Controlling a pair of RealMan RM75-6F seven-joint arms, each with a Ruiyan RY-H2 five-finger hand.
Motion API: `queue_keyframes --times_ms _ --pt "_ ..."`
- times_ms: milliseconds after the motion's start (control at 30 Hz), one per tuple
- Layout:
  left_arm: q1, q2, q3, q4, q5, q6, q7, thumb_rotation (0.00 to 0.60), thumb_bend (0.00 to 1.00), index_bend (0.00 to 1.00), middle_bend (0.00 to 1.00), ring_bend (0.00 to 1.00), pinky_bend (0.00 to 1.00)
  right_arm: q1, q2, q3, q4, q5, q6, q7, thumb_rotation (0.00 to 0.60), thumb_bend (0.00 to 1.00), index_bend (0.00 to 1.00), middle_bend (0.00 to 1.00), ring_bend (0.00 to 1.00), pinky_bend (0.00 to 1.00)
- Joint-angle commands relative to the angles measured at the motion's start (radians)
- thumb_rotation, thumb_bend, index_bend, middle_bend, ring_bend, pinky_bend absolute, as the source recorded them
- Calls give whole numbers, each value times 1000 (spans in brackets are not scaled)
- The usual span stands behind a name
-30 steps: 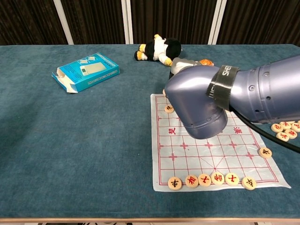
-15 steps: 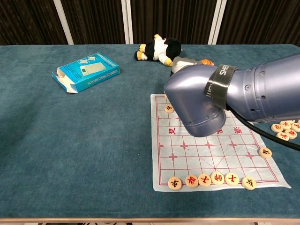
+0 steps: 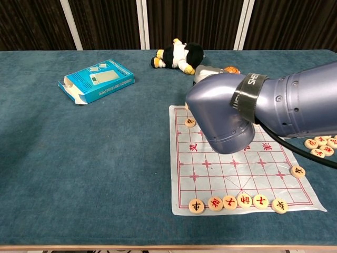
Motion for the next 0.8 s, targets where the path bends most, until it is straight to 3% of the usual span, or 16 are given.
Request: queue_keyframes --times_ms 33,800 --pt "0 -1 0 0 0 0 1 600 48 0 0 0 21 -1 1 0 1 1 -2 -3 600 345 518 0 0 11" --pt "-1 -3 0 0 -3 -1 9 600 48 0 0 0 21 -14 10 1 -30 4 -1 -18 600 346 449 0 0 11"
